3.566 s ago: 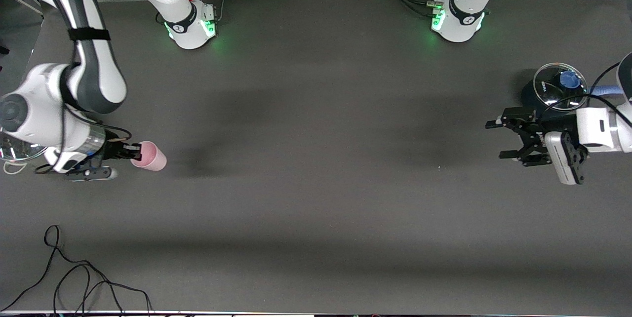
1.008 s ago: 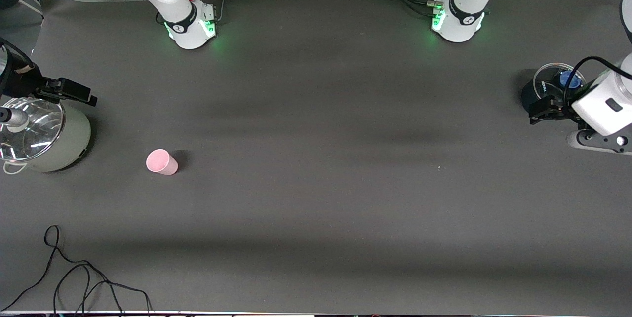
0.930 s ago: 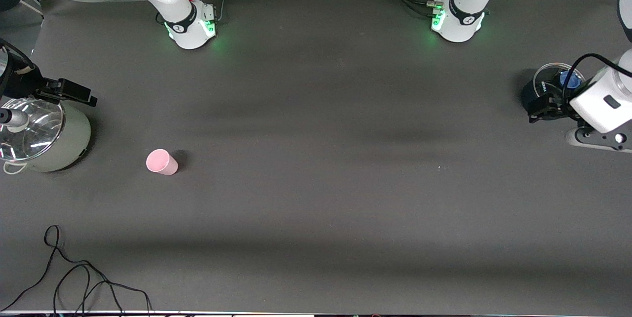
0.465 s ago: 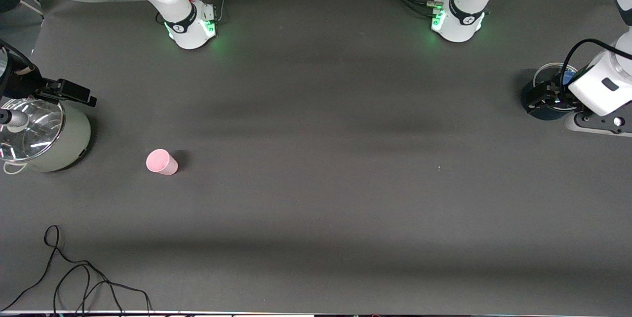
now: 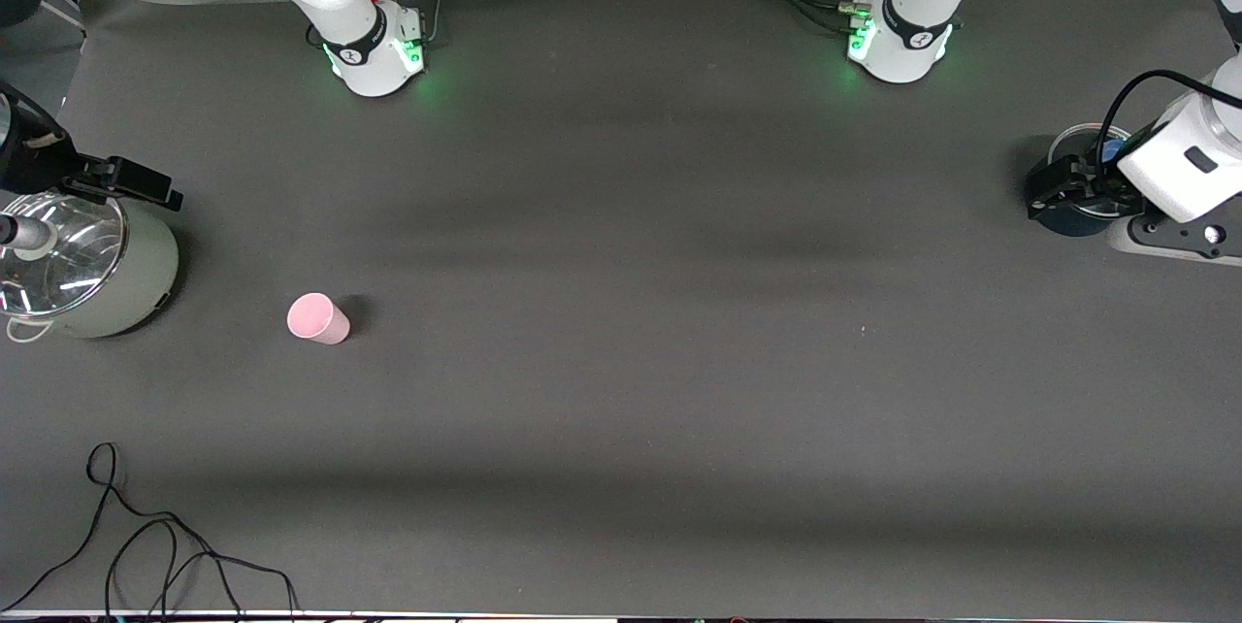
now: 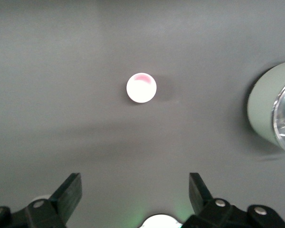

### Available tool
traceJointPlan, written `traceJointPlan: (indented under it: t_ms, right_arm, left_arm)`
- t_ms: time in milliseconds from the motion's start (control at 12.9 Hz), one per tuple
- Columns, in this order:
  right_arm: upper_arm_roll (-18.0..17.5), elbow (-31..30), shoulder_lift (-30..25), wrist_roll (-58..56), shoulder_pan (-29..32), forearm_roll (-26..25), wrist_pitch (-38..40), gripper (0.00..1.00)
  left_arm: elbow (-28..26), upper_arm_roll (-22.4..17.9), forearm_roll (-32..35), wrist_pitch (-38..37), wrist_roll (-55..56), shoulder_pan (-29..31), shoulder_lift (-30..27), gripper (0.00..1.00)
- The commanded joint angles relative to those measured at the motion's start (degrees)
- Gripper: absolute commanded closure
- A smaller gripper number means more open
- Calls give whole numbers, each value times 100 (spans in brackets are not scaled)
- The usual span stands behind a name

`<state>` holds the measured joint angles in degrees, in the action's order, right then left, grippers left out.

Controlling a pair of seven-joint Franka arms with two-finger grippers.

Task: Transfer pink cup from left to right arm

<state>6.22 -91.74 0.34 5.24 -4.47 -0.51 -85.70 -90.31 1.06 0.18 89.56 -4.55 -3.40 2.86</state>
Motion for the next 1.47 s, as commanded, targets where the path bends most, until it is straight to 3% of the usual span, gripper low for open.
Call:
traceJointPlan:
  t_ms: [0,310,1395]
  right_arm:
    - [-77,990,659,47,-151,-284,63,0]
    - [2,334,195,-6,-159,-292,-68,0]
    - [2,394,300,99,-221,-231,-148,0]
  left_arm:
    - [-101,-98,-237,53,-81,-29,-181,0]
    - [-101,-98,-211,53,-81,-29,-181,0]
    - [-110,-98,-211,62,-72,-20,-216,0]
